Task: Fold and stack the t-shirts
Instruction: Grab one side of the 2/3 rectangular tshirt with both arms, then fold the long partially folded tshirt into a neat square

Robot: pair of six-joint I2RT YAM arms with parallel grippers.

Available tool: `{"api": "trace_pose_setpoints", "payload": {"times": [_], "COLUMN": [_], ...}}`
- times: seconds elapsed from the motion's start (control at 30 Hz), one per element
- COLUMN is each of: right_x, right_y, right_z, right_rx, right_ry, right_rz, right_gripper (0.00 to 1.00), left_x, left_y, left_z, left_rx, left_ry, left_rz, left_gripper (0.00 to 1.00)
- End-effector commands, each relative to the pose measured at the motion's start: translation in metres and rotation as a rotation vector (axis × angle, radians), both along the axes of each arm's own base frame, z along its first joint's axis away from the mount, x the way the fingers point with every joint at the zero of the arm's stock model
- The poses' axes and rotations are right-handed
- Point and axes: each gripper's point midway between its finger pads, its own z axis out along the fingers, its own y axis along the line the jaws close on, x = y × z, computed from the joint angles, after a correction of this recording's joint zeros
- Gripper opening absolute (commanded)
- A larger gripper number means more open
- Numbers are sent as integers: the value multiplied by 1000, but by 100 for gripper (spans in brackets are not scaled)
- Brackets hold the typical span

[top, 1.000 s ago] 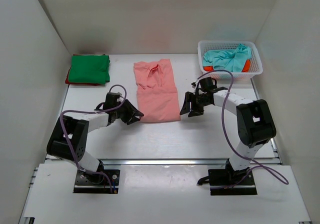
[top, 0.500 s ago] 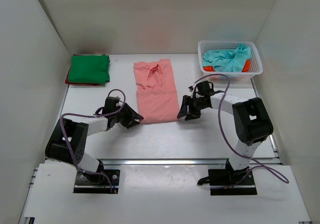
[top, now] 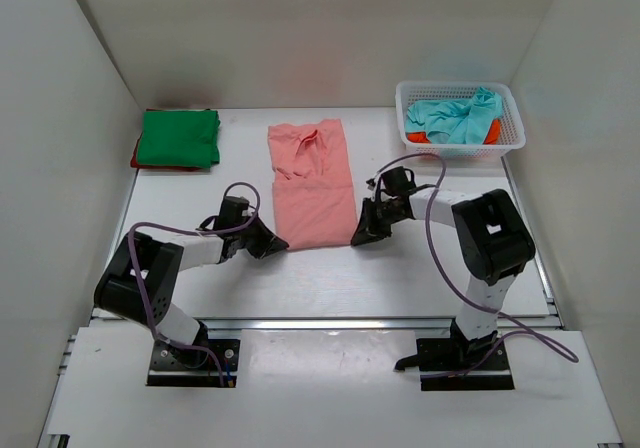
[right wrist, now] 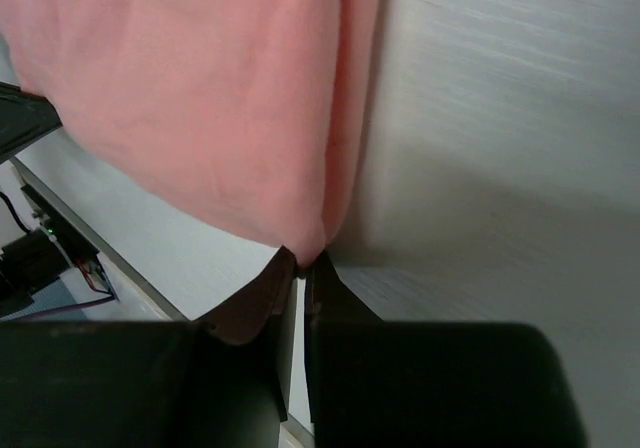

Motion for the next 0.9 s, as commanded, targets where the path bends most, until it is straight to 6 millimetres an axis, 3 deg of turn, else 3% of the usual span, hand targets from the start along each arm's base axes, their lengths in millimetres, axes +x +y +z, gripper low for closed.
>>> {"api": "trace_pose_setpoints", "payload": {"times": [0.0,0.07,0.1,0.13,0.17,0.2,0.27,0.3,0.37,0.4,0.5,0.63,0.73,0.77,0.87], "right_x": [-9,-36,-40,-57,-67,-87,-125,-138,-174,-185,-224,-250,-250,-247,-240], "right_y": [3,1,-2,-6,-5,-7,-14,-12,-19,-16,-23,-28,-31,-30,-25], "right_z": [-2,-6,0,-6,5,7,8,19,19,30,37,53,71,79,97], "right_rx": [-32,-38,-41,-45,-34,-29,-18,0,5,40,104,173,212,231,251], "right_ry": [-15,38,24,68,52,68,117,109,156,143,207,247,243,229,219], "right_rz": [21,41,39,43,62,83,114,138,161,181,184,176,154,161,168], "right_gripper": [0,0,0,0,0,0,0,0,0,0,1,0,0,0,0], "left_x": [-1,-16,-31,-44,-54,-78,-100,-121,-147,-158,-182,-198,-198,-200,-182], "left_y": [1,3,8,8,13,18,22,28,33,34,29,17,14,16,9], "left_z": [1,1,-6,-4,-1,-10,3,-4,7,6,24,57,84,83,122], "left_rx": [38,48,66,66,66,78,47,52,23,20,-66,-195,-215,-187,-152], "left_ry": [-18,-4,40,58,57,115,94,154,160,175,191,162,140,159,76], "left_rz": [-14,-48,-60,-78,-77,-100,-108,-113,-108,-114,-90,-100,-142,-165,-226], "left_gripper": [0,0,0,0,0,0,0,0,0,0,0,0,0,0,0]}}
